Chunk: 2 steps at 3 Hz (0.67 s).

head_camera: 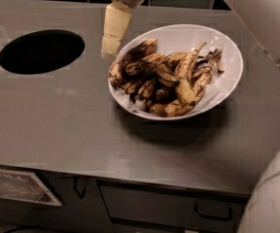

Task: Pick banana from white bowl

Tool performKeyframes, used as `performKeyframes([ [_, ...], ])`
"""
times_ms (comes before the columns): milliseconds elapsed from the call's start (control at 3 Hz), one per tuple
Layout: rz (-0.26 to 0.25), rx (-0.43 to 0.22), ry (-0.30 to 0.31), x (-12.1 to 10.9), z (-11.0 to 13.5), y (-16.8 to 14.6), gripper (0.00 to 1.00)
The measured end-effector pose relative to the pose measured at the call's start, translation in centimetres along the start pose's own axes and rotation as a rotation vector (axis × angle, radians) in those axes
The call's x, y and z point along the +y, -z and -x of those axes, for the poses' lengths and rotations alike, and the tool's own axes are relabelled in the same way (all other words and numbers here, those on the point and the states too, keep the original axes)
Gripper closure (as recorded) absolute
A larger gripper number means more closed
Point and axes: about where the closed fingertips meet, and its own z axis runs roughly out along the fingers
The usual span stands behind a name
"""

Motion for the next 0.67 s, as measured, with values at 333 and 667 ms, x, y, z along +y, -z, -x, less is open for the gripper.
performKeyframes([
  [333,-0.006,-0.015,-0.017,-0.1,0.1,-0.2,0.0],
  [667,0.009,-0.032,-0.097,1.7,-1.7,-0.2,0.0],
])
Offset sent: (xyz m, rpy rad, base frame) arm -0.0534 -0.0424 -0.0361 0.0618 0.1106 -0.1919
